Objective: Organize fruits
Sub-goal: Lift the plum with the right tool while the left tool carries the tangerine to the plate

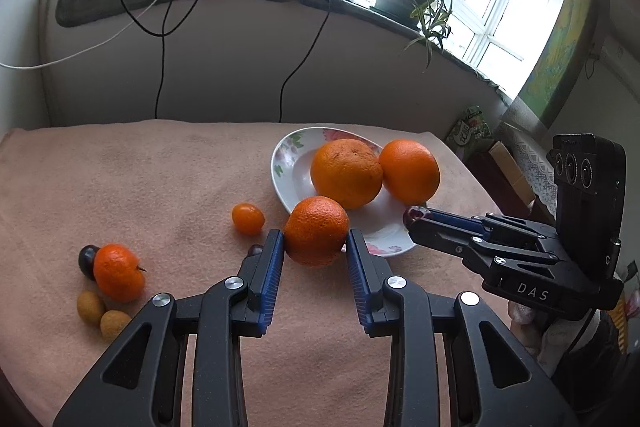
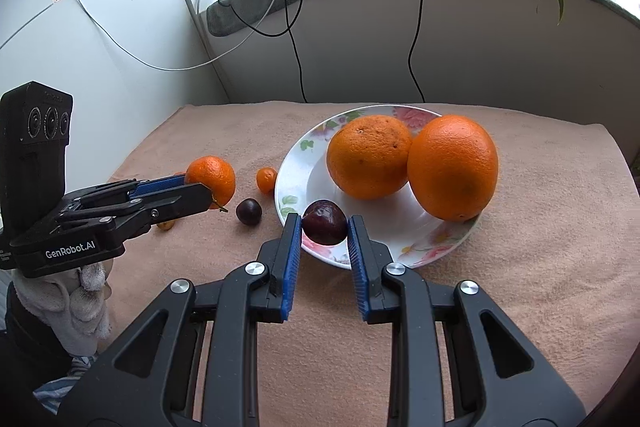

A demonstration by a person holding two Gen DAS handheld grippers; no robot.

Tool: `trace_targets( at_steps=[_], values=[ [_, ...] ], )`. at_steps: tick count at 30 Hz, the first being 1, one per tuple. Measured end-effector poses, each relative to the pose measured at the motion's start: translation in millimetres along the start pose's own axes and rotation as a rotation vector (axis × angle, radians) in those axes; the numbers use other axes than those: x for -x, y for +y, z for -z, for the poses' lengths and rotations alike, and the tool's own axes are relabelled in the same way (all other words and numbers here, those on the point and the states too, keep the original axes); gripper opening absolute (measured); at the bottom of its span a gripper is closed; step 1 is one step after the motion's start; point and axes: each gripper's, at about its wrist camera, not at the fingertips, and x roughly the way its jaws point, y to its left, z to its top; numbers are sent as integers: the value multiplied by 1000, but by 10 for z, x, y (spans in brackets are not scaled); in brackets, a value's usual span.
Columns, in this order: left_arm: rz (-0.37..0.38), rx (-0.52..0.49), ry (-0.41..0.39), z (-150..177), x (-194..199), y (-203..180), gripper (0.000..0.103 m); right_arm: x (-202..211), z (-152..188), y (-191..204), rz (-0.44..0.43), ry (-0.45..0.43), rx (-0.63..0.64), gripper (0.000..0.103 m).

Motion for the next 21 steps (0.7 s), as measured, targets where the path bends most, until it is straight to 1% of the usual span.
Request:
trace_targets(
  at_steps=[9,21],
  values=[
    [16,-34,32,-42,-219,-199,30,-9,-2,-127,19,7,-17,25],
    [-1,-57,64,-72,-381,-308,30,-78,-16,-178,27,27,-28,25]
  ],
)
